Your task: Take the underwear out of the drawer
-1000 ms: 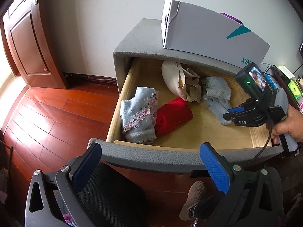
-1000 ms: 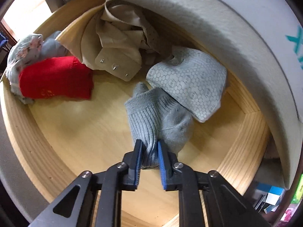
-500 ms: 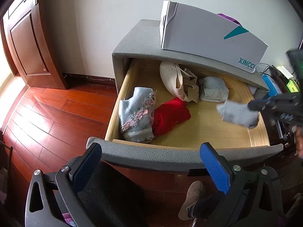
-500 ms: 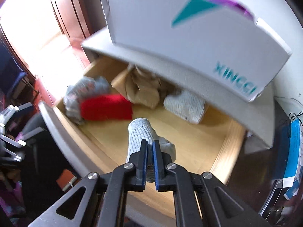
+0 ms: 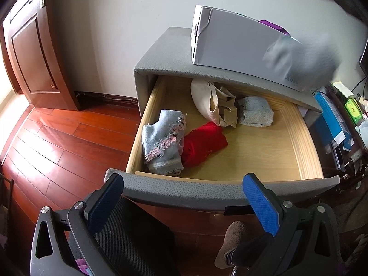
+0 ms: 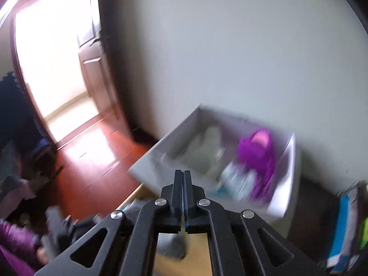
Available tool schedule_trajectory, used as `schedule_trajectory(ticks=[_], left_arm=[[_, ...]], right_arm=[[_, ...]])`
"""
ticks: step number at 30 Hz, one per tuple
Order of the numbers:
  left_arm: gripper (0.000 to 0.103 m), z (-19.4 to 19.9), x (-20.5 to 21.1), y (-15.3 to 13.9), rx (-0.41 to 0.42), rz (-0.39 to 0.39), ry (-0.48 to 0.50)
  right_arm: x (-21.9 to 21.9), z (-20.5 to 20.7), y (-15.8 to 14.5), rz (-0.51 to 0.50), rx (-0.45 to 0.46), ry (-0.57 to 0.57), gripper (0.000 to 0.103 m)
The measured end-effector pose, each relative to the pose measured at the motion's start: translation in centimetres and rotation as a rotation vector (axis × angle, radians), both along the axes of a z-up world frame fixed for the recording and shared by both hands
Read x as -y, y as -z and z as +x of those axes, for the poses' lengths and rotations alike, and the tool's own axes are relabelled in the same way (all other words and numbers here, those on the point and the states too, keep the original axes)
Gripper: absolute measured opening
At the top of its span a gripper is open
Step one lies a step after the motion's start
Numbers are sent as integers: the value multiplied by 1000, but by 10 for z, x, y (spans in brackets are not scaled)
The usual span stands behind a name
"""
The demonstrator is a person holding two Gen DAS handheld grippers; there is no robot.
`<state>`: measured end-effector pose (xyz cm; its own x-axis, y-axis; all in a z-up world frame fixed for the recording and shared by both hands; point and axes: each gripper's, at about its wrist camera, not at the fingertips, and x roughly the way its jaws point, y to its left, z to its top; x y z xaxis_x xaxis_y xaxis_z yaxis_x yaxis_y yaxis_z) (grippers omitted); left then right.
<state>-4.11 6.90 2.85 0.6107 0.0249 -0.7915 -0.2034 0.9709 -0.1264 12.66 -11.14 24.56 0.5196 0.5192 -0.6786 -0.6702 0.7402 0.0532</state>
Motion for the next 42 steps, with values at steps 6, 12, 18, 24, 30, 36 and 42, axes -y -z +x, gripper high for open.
schedule_trajectory(ticks=[6,12,18,24,30,36,42], left_arm=[[103,2,-1,2,-6,11,3],[103,4,-12,4,-19,-41,-24],[103,1,-4,-2,4,-19,-7],[103,4,-1,2,-9,-7,18],[103,6,-8,4,-20,-32,4],[103,8,-7,5,-27,-28,7],[103,5,-5,2,-16,-17,12]], right_arm=[[-32,53,6,22,-74,-15,1],[-47,-27,118,-292,-170,-269,11],[-63,-35,255,-611,-165,-246,12],[-82,-16,294,-609,-208,-238,48],[-93,6,339,-696,-260,-158,57],[-82,1,323,-622,-271,-150,11],[-54,-42,266,-459,-233,-142,10]])
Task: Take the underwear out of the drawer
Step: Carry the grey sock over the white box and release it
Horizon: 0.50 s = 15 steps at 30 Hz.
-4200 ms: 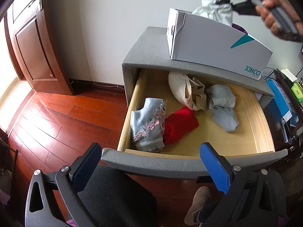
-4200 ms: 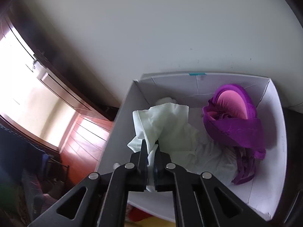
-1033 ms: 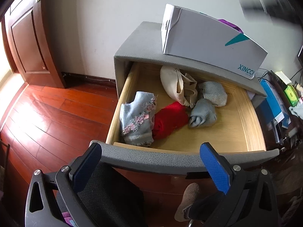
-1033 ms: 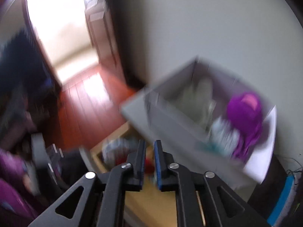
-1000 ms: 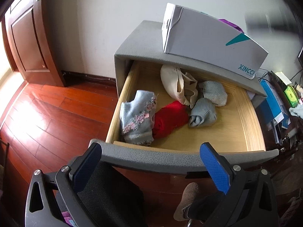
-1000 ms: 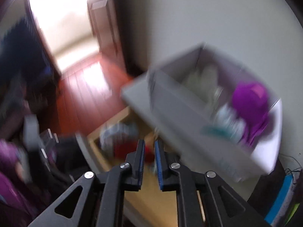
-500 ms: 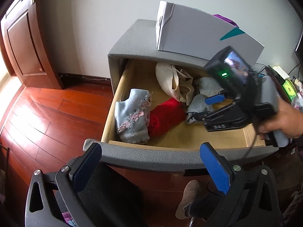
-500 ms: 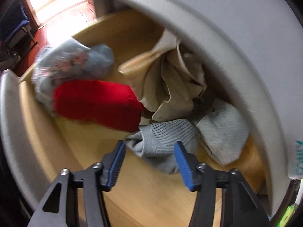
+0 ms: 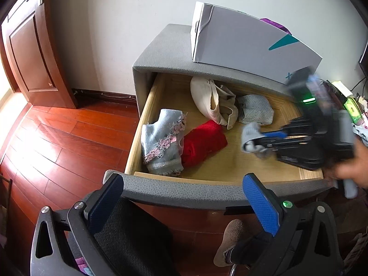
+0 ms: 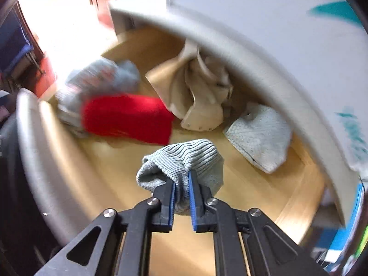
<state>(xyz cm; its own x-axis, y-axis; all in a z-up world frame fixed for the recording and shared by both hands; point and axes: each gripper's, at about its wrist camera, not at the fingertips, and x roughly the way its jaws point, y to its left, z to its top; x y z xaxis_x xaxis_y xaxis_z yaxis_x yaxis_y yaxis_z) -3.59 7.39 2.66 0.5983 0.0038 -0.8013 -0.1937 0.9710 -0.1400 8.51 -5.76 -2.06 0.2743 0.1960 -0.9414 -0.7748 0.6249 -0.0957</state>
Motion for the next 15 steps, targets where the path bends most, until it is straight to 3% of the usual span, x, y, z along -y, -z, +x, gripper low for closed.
schedule_trajectory(ticks=[8,11,13,15], left_arm=[[103,-3,7,-1,0,13,15],[103,-4,8,-2,5,13,15],[103,-5,8,-3,9,18,15],[103,-5,9,-2,7,17,16]], right_arm=[[12,-49,-159,260,174,-34,10],[4,-31,-206,330,238,-39,10],[-4,-13,-231,337,307,-32,10],[-8,11,-246,341,319,-14,10]])
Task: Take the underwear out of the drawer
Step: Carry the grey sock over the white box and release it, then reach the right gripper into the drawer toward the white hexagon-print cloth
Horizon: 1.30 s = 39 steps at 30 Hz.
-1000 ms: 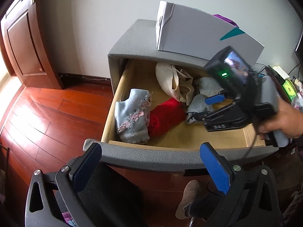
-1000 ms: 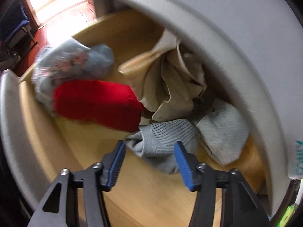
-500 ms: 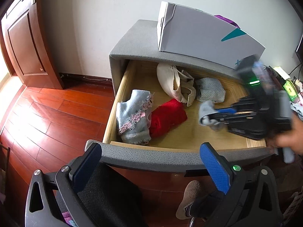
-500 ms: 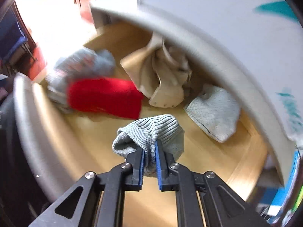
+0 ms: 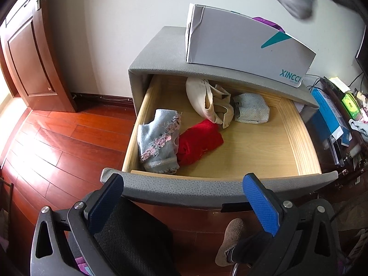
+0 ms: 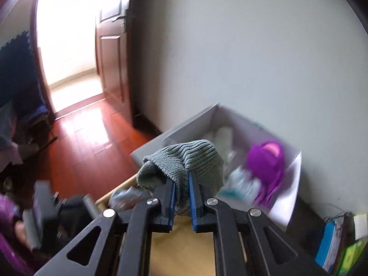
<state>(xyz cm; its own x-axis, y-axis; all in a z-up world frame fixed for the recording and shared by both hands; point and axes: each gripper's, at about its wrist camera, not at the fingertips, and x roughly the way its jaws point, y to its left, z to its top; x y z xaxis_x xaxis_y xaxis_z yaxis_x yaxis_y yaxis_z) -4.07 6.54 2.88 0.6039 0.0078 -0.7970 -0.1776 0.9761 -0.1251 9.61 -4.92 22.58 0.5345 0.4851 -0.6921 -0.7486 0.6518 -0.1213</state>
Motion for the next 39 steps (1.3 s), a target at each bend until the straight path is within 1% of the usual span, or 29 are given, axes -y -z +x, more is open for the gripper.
schedule_trajectory(ticks=[2,3,5,6,8,9,11,15,17,19,20,21,22,23,24,26,27,28,29,30,32,34,36,37,39], left_arm=[[103,0,0,0,-6,-5,1],[103,1,-1,1,-6,-5,1],[103,0,0,1,-4,-3,1],[103,1,0,1,-3,-2,3],[103,1,0,2,-3,-3,8],[103,2,0,2,-5,-2,13],[103,3,0,4,-11,-3,17],[103,5,-2,5,-20,-17,14],[103,5,-3,5,-21,-24,10],[103,6,-5,6,-23,-27,6],[103,6,-5,6,-24,-25,4],[103,6,-5,7,-24,-24,3],[103,6,-5,7,-26,-24,4],[103,6,-5,7,-27,-24,5],[103,6,-5,7,-28,-24,6],[103,5,-4,6,-23,-19,8],[103,4,-2,5,-16,-13,11],[103,4,-1,4,-14,-8,13],[103,4,-1,4,-14,-6,13],[103,3,-1,5,-14,-6,12],[103,2,-1,5,-20,-9,9],[103,0,-2,4,-20,-8,2],[103,-3,-1,0,-12,4,-6],[103,-4,0,-1,-9,10,-7],[103,-7,2,-6,0,23,-6]], right_arm=[[-5,29,-1,2,-16,22,10],[-14,52,2,-19,-29,37,10],[-16,78,4,-32,-53,59,10],[-22,96,11,-46,-78,68,10],[-31,131,30,-73,-85,112,10],[-35,146,37,-68,-111,122,10],[-41,164,50,-80,-132,154,10],[-52,196,80,-163,-136,225,11],[-51,203,89,-165,-144,245,15],[-48,209,94,-155,-155,272,22],[-46,209,94,-150,-145,278,23],[-42,204,87,-126,-100,284,24],[-38,196,78,-100,-66,286,30],[-30,185,68,-50,-27,289,36],[-24,175,59,0,-7,282,35],[-7,138,40,136,20,208,36],[0,111,33,185,28,152,36],[5,85,32,212,26,91,36],[8,55,37,216,12,17,38],[9,34,44,202,-11,-37,38],[3,-5,72,112,-77,-159,38],[-6,-33,116,-65,-112,-245,38],[-17,-46,157,-207,-152,-301,38],[-21,-49,169,-239,-162,-317,38],[-29,-48,192,-314,-139,-308,38]])
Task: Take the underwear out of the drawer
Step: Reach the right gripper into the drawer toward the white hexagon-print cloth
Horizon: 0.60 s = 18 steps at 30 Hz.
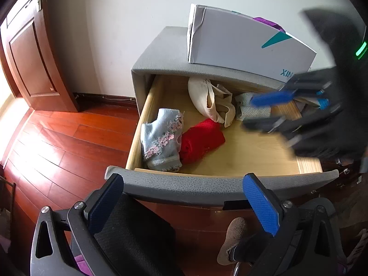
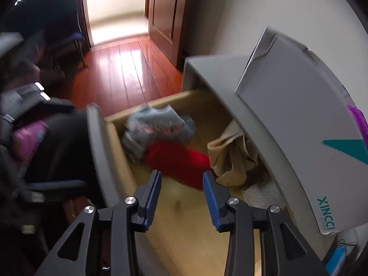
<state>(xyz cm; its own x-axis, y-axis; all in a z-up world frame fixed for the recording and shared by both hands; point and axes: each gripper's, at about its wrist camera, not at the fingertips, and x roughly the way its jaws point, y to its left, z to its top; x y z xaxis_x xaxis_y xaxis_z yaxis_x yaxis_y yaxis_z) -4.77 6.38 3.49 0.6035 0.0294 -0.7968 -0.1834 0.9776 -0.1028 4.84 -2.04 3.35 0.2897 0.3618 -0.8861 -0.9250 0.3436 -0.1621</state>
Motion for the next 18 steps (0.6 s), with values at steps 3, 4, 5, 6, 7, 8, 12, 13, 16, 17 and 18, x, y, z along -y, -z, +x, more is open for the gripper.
schedule_trajectory(ticks=[3,4,5,6,7,8,12,13,16,17,18], left_arm=[[103,-5,-2,-4,15,16,-8],[103,-6,-5,-5,19,17,-14],[103,-7,-8,-5,18,13,-20],[103,-7,-9,-4,16,10,-24],[103,-6,-12,-3,10,6,-31],[103,-5,-13,-2,4,4,-34],[103,-2,-15,3,-11,-9,-34],[103,-2,-13,4,-14,-9,-27],[103,-1,-10,6,-15,-4,-13],[103,-1,-9,7,-17,-3,-8],[103,-1,-7,7,-18,-3,-3]], right_arm=[[1,11,21,-45,15,64,38],[3,16,28,-54,30,89,38],[4,20,33,-52,27,115,38],[9,28,36,-32,8,155,38],[15,36,39,-2,-10,199,38],[22,42,41,20,-10,243,38],[56,66,48,29,8,387,38],[60,68,52,2,26,392,38],[56,66,60,-108,99,327,38],[52,65,65,-155,134,302,39],[47,66,73,-205,156,291,42]])
